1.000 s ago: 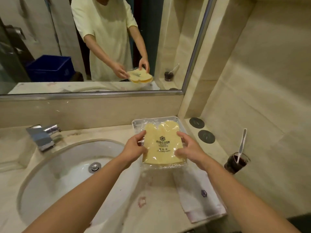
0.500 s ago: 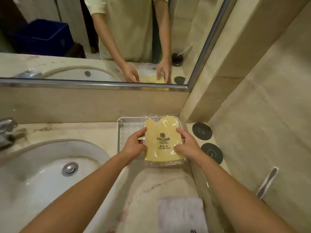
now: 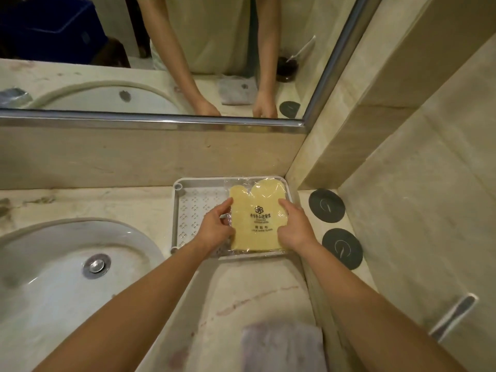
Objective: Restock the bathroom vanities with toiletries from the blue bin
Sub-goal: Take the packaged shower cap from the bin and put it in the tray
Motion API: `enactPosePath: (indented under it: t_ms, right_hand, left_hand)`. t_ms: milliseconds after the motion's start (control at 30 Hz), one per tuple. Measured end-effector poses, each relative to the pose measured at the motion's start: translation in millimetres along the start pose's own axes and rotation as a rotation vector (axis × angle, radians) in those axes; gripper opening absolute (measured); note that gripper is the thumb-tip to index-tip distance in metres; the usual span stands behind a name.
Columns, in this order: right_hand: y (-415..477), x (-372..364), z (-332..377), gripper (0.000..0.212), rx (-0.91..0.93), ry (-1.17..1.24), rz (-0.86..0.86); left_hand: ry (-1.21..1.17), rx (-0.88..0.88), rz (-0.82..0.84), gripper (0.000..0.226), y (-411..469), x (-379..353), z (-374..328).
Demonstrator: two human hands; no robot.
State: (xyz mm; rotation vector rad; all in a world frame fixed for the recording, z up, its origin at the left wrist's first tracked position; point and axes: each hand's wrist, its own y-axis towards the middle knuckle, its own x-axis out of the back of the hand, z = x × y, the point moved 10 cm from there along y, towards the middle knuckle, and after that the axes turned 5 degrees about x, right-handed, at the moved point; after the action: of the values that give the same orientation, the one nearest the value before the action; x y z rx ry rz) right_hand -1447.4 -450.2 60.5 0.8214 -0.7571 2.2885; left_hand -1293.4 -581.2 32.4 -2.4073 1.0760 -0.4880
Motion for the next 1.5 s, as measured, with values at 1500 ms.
enactPosePath:
  t_ms: [1500]
  right_hand:
    - [-46.7, -9.5, 32.6, 0.045, 0.219, 0.038, -0.154]
  left_hand:
    - [0.175, -0.134, -0.151, 0.051, -50.4, 19.9, -2.9]
